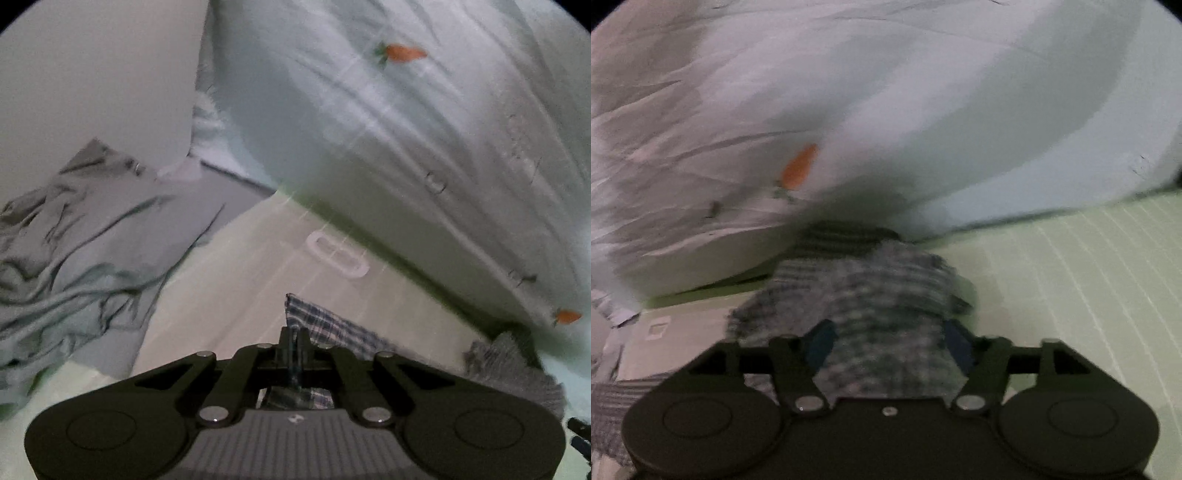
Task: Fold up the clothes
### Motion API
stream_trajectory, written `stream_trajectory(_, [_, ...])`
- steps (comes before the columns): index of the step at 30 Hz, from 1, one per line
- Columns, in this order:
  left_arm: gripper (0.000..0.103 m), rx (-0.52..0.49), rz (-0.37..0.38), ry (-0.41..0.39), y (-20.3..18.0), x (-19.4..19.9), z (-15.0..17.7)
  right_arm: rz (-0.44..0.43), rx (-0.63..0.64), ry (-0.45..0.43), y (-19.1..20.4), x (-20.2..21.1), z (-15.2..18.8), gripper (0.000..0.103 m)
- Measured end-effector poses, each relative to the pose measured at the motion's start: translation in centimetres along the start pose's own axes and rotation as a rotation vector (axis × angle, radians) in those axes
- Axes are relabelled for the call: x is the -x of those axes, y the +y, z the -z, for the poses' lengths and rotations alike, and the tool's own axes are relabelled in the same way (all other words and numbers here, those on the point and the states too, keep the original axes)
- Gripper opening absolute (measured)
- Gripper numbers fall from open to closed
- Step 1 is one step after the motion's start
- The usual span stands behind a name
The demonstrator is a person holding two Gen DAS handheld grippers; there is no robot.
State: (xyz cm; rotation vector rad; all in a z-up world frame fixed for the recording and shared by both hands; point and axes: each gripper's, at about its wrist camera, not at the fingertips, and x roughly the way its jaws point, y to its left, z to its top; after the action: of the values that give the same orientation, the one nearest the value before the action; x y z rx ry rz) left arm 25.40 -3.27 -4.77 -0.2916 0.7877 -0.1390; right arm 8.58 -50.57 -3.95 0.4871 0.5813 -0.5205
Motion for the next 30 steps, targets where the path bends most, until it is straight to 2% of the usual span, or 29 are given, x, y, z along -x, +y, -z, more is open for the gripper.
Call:
stream_trajectory(2, [0.002,0.001,-0.012,0.02,0.4,-0.5,0.6,0.026,-0.044,0.035,-1.3,-0.7,0.4,0.071])
stream_trajectory(6, [0.002,0.008,-0.031,0.056,1.2,-1.6,1.8,-0.051,-0.156,0.116,-3.5,-3.2,0.4,0.07])
stream_trajectory(8, [0.002,0.024,-0.036,0.07,1.9,-2.0,2.2,-0.1,-0.184,0.152,-3.9,-4.8,0.2,0.056])
stream_trajectory(10, [0.002,0.022,-0.048,0.079,2.0,-2.6,2.4,-0.15,-0.222,0.176,-4.2,-6.6,-0.1,0.025])
stream_trajectory(15, [0.002,0.022,-0.07,0.105,2.4,-3.9,2.9,-0.175,-0.353,0.15,-6.4,-9.8,-2.2,0.012])
stream_trajectory(19, [0.004,0.008,-0.098,0.123,2.5,-4.8,3.4,-0.151,-0.453,0.091,-8.8,-10.8,-3.6,0.008])
stream_trajectory(20, [0.009,-0.002,-0.106,0.126,2.4,-4.9,3.6,-0.137,-0.473,0.076,-9.3,-10.8,-4.0,0.008])
stream_trajectory(21, [0.01,-0.009,-0.113,0.127,2.4,-5.1,3.8,-0.126,-0.476,0.065,-9.6,-10.4,-4.3,0.01])
stream_trajectory(22, [0.015,-0.007,-0.112,0.13,2.5,-5.2,3.9,-0.118,-0.467,0.056,-9.6,-9.9,-4.5,0.015])
stream_trajectory(23, [0.03,0.002,-0.102,0.134,2.6,-5.2,4.0,-0.105,-0.436,0.06,-9.3,-9.1,-4.4,0.02])
stream_trajectory(24, [0.039,0.011,-0.093,0.138,2.7,-5.3,4.1,-0.093,-0.405,0.066,-9.0,-8.2,-4.2,0.038])
stream_trajectory(25, [0.059,0.015,-0.084,0.141,2.6,-5.4,4.2,-0.08,-0.374,0.071,-8.7,-7.4,-4.0,0.049])
stream_trajectory(26, [0.078,0.016,-0.076,0.144,2.4,-5.4,4.3,-0.067,-0.343,0.076,-8.4,-6.6,-3.8,0.05])
stream_trajectory(27, [0.08,0.016,-0.068,0.146,2.2,-5.4,4.4,-0.051,-0.303,0.096,-7.9,-5.7,-3.1,0.052])
stream_trajectory(30, [0.078,-0.02,-0.073,0.146,1.3,-5.6,4.8,0.016,-0.222,0.138,-6.5,-2.4,-0.7,0.073])
